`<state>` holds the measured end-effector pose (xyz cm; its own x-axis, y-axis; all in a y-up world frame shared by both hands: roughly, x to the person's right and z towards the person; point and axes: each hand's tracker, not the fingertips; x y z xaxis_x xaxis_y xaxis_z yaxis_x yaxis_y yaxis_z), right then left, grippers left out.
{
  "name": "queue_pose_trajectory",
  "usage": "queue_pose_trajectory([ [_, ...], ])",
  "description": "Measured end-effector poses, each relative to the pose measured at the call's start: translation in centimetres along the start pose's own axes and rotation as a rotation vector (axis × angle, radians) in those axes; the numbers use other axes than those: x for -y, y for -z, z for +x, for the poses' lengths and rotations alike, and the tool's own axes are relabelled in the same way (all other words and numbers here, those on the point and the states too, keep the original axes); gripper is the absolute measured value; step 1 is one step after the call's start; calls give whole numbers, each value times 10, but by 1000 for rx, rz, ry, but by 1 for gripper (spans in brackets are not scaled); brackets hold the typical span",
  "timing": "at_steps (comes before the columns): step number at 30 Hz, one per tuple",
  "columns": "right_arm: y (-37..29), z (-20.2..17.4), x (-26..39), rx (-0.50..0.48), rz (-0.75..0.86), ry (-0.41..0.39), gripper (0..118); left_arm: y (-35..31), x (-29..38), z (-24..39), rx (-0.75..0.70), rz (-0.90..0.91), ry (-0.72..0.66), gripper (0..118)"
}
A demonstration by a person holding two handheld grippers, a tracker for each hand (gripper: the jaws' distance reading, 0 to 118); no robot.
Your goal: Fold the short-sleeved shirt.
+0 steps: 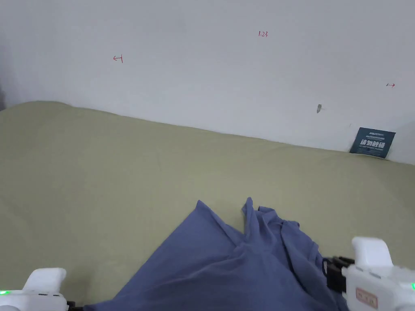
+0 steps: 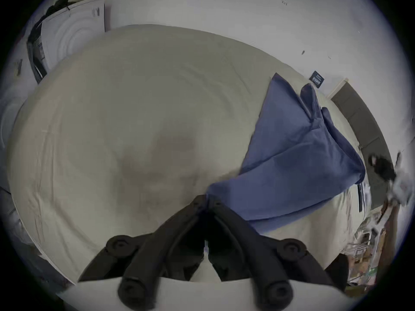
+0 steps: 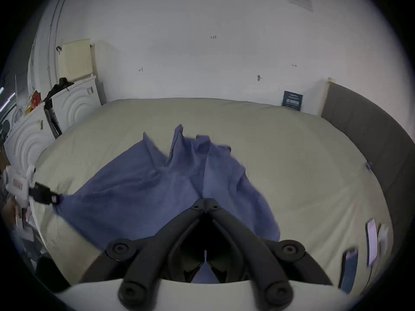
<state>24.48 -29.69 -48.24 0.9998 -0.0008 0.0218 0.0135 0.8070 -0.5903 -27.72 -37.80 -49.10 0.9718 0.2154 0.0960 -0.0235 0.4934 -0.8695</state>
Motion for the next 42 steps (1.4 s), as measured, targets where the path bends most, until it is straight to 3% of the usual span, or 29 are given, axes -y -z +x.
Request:
queue_pose_trajectory([
  [6, 116, 26, -104, -40, -137, -88, 4, -8, 6, 18, 6, 6, 24, 1],
  [7, 135, 28, -115, -64, -176, -92, 18, -8, 6, 20, 9, 3, 31, 1],
  [8, 146, 23, -121, -97, -246, -110, 54, -8, 7, 23, 9, 3, 32, 1],
  [9, 168, 22, -128, -110, -337, -117, 110, -8, 7, 26, 11, 1, 41, 1],
  [10, 190, 20, -130, -90, -457, -131, 116, -8, 8, 29, 9, 0, 46, 1],
  [11, 210, 19, -135, -92, -547, -142, 109, -6, 6, 28, 9, -3, 46, 1],
  [12, 219, 16, -91, -56, -500, -198, 101, -5, 6, 30, 8, -2, 53, 1],
  [15, 247, 10, -38, 2, -532, -242, 101, -3, 5, 31, 9, -10, 64, 1],
  [16, 252, 15, -103, -23, -541, -244, 98, -2, 4, 30, 8, -13, 69, 1],
  [17, 253, 15, -102, -31, -544, -240, 87, -2, 4, 30, 6, -13, 67, 1],
  [19, 251, 15, -96, -40, -542, -228, 31, -1, 3, 30, 11, -17, 60, 1],
  [20, 248, 16, -102, -55, -551, -221, 13, -1, 2, 29, 14, -21, 57, 1],
  [24, 231, 12, -106, -62, -501, -261, 10, -3, 1, 30, 13, -24, 63, 1],
  [29, 173, 5, -118, -81, -429, -254, 9, -12, -2, 30, 18, -2, 54, 1],
  [34, 108, 13, -148, -128, -290, -171, 9, -37, -21, 25, 56, 97, 11, 1],
  [40, 38, 13, -182, -80, -115, -204, 9, -81, -74, 32, 110, 246, 30, 1],
  [42, 11, 18, -199, -65, -37, -178, 8, -98, -98, 39, 113, 298, 59, 1],
])
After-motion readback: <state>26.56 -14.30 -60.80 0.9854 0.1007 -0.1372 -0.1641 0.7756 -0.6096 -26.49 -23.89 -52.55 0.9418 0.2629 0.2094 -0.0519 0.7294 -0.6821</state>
